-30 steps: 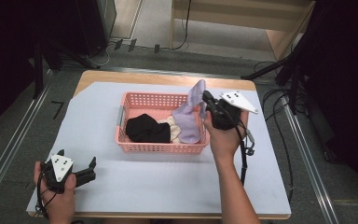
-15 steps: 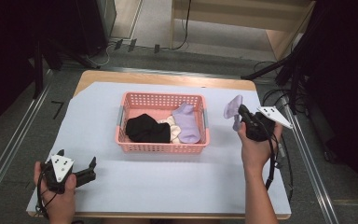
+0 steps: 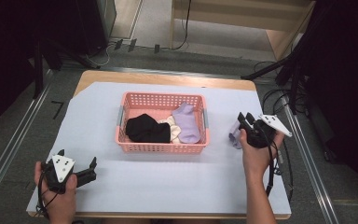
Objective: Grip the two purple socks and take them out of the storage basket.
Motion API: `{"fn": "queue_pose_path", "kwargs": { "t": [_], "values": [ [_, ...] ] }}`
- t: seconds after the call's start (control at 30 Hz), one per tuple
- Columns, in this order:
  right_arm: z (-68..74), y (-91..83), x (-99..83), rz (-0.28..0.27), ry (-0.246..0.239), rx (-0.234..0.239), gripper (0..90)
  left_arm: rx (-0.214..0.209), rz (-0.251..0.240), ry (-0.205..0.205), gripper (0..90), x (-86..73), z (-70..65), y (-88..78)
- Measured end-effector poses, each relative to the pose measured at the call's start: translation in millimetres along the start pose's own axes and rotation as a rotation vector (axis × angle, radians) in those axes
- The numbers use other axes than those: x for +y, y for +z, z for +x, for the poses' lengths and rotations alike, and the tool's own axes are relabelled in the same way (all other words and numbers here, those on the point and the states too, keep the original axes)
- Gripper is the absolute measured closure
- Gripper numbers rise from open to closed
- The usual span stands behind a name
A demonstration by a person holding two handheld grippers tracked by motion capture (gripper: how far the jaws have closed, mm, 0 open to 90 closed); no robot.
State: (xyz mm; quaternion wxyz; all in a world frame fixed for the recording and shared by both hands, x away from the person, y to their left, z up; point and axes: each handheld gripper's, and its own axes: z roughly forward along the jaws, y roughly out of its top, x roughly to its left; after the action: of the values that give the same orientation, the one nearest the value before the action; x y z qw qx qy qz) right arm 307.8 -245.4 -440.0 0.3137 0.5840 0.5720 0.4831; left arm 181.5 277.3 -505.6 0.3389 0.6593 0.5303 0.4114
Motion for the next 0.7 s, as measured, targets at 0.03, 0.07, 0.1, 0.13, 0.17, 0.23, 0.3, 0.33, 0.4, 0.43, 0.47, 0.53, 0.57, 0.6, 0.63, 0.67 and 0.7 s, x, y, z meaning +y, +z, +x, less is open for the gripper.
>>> {"fn": "queue_pose_path", "kwargs": {
  "t": [0.03, 0.07, 0.1, 0.13, 0.17, 0.23, 0.3, 0.33, 0.4, 0.43, 0.47, 0.53, 0.57, 0.6, 0.63, 0.67, 0.7],
  "values": [
    [4.3, 0.7, 1.3, 0.001, -0.004, 0.01, 64.6, 0.0, -0.004, -0.003, 0.1, -0.2, 0.2, 0.2],
    [11.6, 2.0, 3.2, 0.001, -0.014, 0.024, 64.4, -0.001, -0.001, -0.002, 0.1, 0.0, 0.5, -0.1],
    [16.2, 3.1, 4.2, 0.001, -0.018, 0.032, 64.4, -0.004, 0.002, -0.002, 0.1, 0.0, 0.9, -0.4],
    [24.1, 5.0, 5.5, 0.004, -0.029, 0.048, 64.4, -0.003, 0.0, -0.005, 0.1, 0.0, 0.8, -0.3],
    [30.6, 6.8, 6.2, 0.008, -0.038, 0.062, 64.4, -0.004, 0.0, -0.004, 0.1, 0.0, 0.8, -0.3],
    [44.3, 10.9, 6.3, 0.018, -0.055, 0.082, 64.5, -0.005, 0.0, -0.005, 0.1, 0.0, 0.8, -0.3],
    [57.9, 16.2, 5.4, 0.036, -0.072, 0.101, 64.6, -0.005, -0.004, -0.006, 0.1, -0.2, 0.9, -0.1],
    [64.0, 19.6, 4.5, 0.043, -0.086, 0.112, 64.7, -0.006, -0.004, -0.009, 0.1, -0.2, 0.9, -0.2],
    [75.3, 24.9, 2.3, 0.063, -0.099, 0.129, 64.7, -0.008, -0.002, -0.01, 0.1, -0.1, 1.3, -0.4],
    [80.9, 28.3, 0.9, 0.075, -0.112, 0.14, 64.8, -0.009, -0.002, -0.011, 0.1, -0.1, 1.4, -0.4],
    [88.2, 32.1, -1.0, 0.096, -0.124, 0.15, 65.1, -0.009, -0.002, -0.011, 0.1, -0.1, 1.5, -0.3],
    [97.1, 38.0, -4.0, 0.13, -0.139, 0.16, 65.6, -0.011, -0.001, -0.014, 0.1, 0.0, 1.5, -0.2],
    [102.4, 42.7, -6.6, 0.141, -0.153, 0.169, 65.9, -0.011, -0.001, -0.013, 0.1, 0.0, 1.5, -0.2],
    [105.9, 44.9, -8.0, 0.154, -0.153, 0.169, 66.5, -0.011, 0.0, -0.012, 0.1, 0.0, 1.6, -0.1],
    [113.8, 51.4, -11.5, 0.183, -0.168, 0.184, 67.1, -0.011, 0.0, -0.013, 0.1, 0.0, 1.6, -0.1],
    [117.9, 54.2, -13.1, 0.201, -0.175, 0.19, 67.4, -0.011, 0.0, -0.013, 0.1, 0.0, 1.6, -0.1],
    [121.7, 57.2, -14.6, 0.217, -0.187, 0.196, 68.0, -0.012, -0.003, -0.013, 0.1, -0.1, 1.6, 0.1]
  ]
}}
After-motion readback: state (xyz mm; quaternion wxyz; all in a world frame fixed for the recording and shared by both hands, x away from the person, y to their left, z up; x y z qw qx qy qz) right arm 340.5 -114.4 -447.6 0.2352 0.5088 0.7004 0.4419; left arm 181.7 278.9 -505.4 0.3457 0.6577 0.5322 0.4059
